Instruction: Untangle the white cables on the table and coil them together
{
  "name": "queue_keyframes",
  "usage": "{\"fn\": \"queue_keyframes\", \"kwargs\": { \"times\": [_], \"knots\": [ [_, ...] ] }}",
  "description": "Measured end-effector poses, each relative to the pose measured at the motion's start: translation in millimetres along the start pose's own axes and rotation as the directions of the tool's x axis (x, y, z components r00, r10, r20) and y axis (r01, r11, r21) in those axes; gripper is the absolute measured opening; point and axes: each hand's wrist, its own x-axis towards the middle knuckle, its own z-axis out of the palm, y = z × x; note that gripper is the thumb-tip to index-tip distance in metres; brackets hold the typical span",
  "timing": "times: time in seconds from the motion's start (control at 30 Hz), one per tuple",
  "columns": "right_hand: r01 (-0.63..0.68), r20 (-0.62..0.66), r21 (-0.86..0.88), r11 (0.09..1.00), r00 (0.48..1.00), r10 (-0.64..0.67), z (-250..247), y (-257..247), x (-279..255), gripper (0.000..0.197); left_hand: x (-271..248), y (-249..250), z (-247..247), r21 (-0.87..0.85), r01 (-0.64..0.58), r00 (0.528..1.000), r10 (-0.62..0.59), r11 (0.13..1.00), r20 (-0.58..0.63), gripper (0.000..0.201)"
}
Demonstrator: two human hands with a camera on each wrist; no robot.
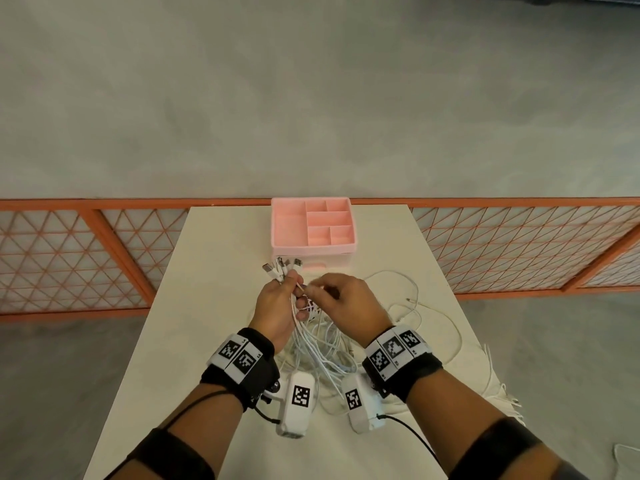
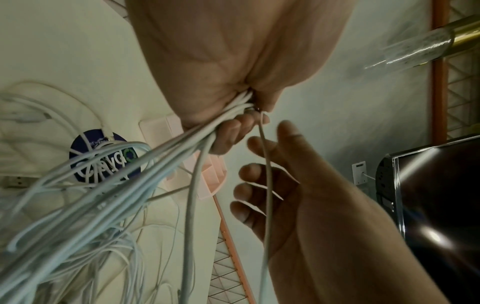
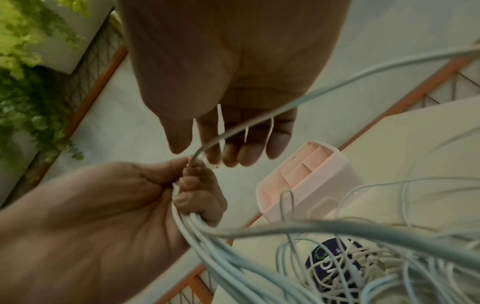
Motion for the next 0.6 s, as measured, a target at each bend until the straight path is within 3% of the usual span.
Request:
{"fn": "queue_keyframes", "kwargs": {
  "times": [0.07,0.17,0.27,0.37,0.47,0.6],
  "knots": [
    [-0.067,-0.046,0.071,0.995,0.996,0.070,-4,-6,4,0.038,2,-2,1,0.082,-0.039,0.999,0.038,0.996,0.021,0.031],
    [-0.144,0.015,0.222,0.964,0.989,0.144,-6,-18,12,0.057,0,-4,4,0.224,-0.111,0.988,0.084,0.968,0.128,0.040],
    [-0.154,0.040,0.272,0.950,0.988,0.148,-1,-23,20,0.068,-4,-3,10,0.358,-0.167,0.974,0.097,0.919,0.205,0.033],
    [-0.130,0.076,0.227,0.965,0.990,0.115,3,-28,24,0.055,-8,0,14,0.435,-0.194,0.962,0.084,0.879,0.260,0.029],
    [-0.085,0.023,0.238,0.968,0.996,0.082,3,-33,26,0.016,-9,0,13,0.430,-0.163,0.963,0.047,0.888,0.267,0.027],
    [-0.055,-0.100,0.148,0.987,0.992,0.071,8,-32,30,0.023,-7,1,11,0.436,-0.181,0.958,0.058,0.882,0.282,0.025]
  ]
}}
